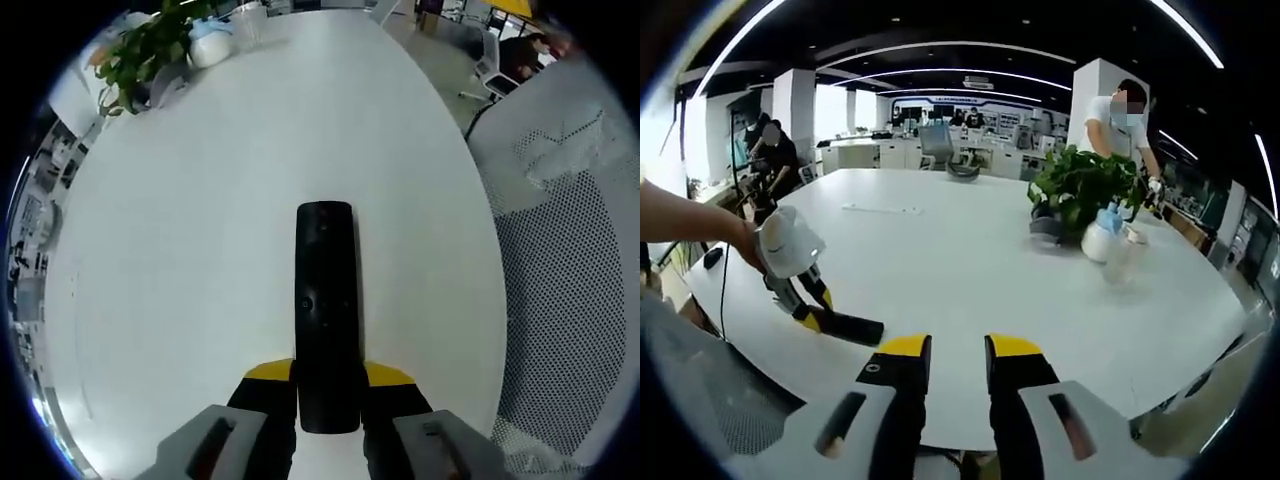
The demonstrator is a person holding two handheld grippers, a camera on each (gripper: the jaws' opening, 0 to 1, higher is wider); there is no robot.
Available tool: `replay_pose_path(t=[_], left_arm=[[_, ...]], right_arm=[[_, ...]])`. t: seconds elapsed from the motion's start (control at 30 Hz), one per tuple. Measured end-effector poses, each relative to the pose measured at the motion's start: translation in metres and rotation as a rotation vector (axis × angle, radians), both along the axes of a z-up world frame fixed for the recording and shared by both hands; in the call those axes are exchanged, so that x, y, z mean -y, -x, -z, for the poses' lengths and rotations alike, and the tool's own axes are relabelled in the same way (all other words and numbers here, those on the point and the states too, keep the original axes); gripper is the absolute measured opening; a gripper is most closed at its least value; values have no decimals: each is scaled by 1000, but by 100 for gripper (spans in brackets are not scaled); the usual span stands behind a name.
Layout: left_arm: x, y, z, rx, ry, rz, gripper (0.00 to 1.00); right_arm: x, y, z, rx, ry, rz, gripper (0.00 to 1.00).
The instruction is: Press the specified remote control buttons in sequence, fully releasing each button before pressing the next.
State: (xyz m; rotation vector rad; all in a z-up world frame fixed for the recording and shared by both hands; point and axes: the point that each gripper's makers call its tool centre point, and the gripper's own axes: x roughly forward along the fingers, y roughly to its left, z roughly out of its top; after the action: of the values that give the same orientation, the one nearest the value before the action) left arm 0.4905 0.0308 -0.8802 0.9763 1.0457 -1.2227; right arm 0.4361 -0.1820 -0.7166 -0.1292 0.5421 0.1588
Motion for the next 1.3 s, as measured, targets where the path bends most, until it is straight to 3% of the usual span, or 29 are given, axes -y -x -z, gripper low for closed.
replay_pose_path(t=[0.83, 1.3], left_arm=[[4, 31, -1, 3, 86, -32, 23], [7, 65, -2, 6, 106, -61, 23]], right_arm=[[-13, 3, 9, -51, 24, -74, 19], [-25, 7, 14, -84, 50, -141, 18]])
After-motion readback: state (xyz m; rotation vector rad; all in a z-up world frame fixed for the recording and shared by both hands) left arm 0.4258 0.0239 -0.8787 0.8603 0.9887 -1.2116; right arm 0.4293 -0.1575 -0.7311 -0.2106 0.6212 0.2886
